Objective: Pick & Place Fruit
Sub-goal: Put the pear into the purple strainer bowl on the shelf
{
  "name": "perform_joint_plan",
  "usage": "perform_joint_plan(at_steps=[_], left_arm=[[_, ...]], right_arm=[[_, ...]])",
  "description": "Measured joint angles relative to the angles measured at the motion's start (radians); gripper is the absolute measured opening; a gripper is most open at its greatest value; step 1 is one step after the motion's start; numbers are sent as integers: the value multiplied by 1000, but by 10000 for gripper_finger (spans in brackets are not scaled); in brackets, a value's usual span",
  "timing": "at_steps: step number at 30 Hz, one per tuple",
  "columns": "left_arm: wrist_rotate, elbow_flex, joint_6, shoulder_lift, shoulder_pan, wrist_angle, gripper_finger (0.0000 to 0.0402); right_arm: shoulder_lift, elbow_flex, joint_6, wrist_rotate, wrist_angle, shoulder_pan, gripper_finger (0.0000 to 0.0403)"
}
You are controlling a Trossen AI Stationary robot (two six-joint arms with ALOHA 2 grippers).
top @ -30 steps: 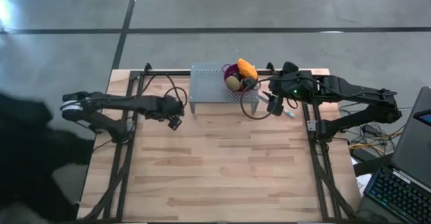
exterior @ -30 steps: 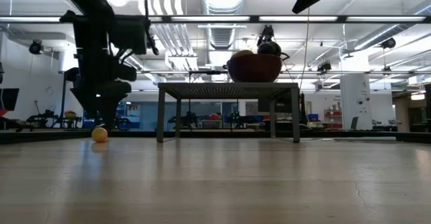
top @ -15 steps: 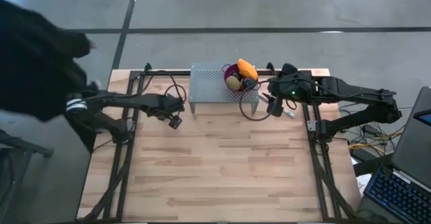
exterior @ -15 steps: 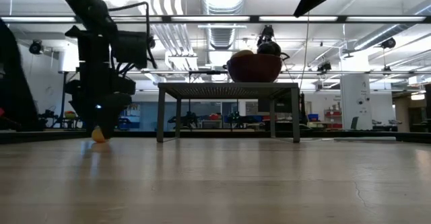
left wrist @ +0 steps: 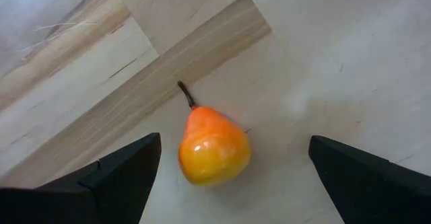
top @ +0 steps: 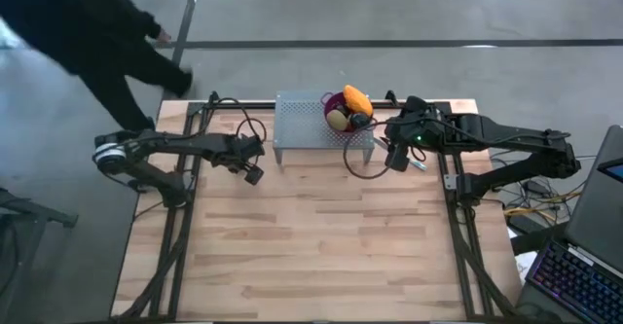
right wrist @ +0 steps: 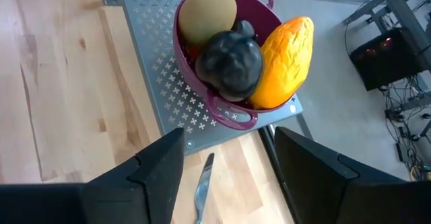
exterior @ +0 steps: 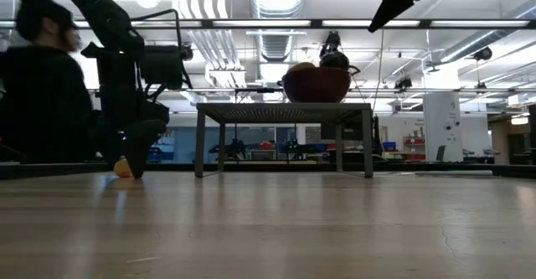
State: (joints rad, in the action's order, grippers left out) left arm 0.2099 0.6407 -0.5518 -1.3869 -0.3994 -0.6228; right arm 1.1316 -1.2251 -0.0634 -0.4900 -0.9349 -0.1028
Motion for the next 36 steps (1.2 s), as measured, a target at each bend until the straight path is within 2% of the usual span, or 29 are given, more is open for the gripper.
perform_joint_plan(at_steps=[5, 18, 36], left_arm=[[-1, 0, 2, 0, -5, 2, 371], [9, -1, -5, 0, -6, 3, 286], [17, -2, -24, -1, -6, -2, 207]], right_arm=[[0, 0, 0, -2, 1, 0, 231], [0, 0, 1, -2, 1, 0, 254], [0, 1, 4, -2, 1, 0, 215]])
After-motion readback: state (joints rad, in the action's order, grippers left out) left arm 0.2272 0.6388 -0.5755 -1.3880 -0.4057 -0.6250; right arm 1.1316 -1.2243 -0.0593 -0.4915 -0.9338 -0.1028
